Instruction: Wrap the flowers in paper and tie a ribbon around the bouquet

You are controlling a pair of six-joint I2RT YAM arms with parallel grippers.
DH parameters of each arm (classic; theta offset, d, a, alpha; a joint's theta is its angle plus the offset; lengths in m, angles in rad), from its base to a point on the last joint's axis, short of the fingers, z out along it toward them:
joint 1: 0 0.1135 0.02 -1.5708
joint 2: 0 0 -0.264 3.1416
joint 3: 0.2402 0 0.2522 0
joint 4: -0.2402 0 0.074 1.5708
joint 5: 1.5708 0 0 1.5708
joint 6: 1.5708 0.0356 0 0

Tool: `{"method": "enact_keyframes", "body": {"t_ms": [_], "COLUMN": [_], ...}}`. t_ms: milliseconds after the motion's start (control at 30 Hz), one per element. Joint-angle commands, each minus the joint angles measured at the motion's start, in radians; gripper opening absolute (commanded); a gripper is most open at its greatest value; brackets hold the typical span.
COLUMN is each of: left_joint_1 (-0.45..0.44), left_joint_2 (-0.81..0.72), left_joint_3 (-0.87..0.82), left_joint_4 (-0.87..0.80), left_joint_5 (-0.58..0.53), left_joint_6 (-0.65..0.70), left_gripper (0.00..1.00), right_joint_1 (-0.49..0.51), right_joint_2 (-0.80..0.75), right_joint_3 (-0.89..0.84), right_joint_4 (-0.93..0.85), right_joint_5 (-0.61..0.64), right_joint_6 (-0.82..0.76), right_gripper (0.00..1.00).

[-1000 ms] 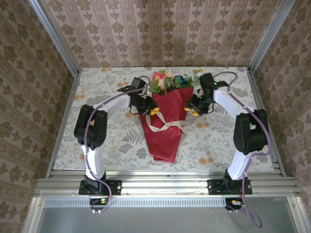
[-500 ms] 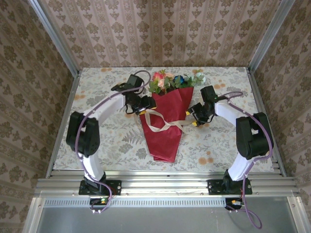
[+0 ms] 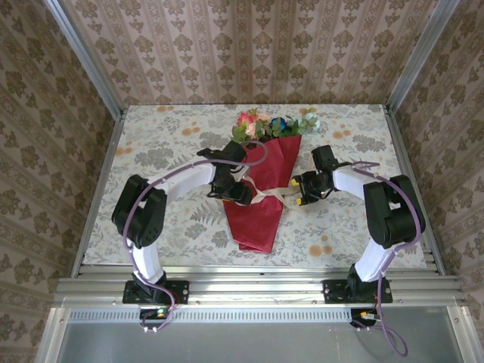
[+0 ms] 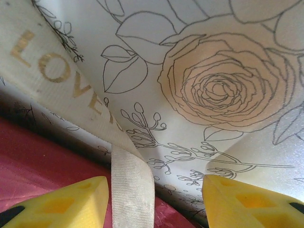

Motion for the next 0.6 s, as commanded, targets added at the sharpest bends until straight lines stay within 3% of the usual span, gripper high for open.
{"method": "enact_keyframes", "body": {"t_ms": [0, 133, 267, 567], "left_joint_1": [-0.045, -0.1, -0.114, -0.129], "left_joint_2": [0.034, 0.085, 0.116, 0.193], "left_joint_3": [0.064, 0.114, 0.13, 0.167], "left_joint_4": [-0.022, -0.028, -0.002, 0.027], "left_joint_5": [-0.081, -0.151, -0.122, -0.118], "left_joint_6": [0.091, 0.148, 0.158, 0.149], "left_gripper": [0.68, 0.71, 0.71, 0.6], "right_joint_1": [0.009, 0.012, 0.016, 0.039], "right_joint_2": [0.005, 0.027, 0.049, 0.098], "right_joint_3": [-0.018, -0.029, -0.024, -0.008], "right_joint_4": [0.044, 0.09, 0.117, 0.154], "right_joint_5": [0.008, 0.005, -0.001, -0.001], "right_joint_6": [0.082, 0.124, 0.147, 0.186], "right_gripper": [0.56, 0.55, 0.54, 0.49]}}
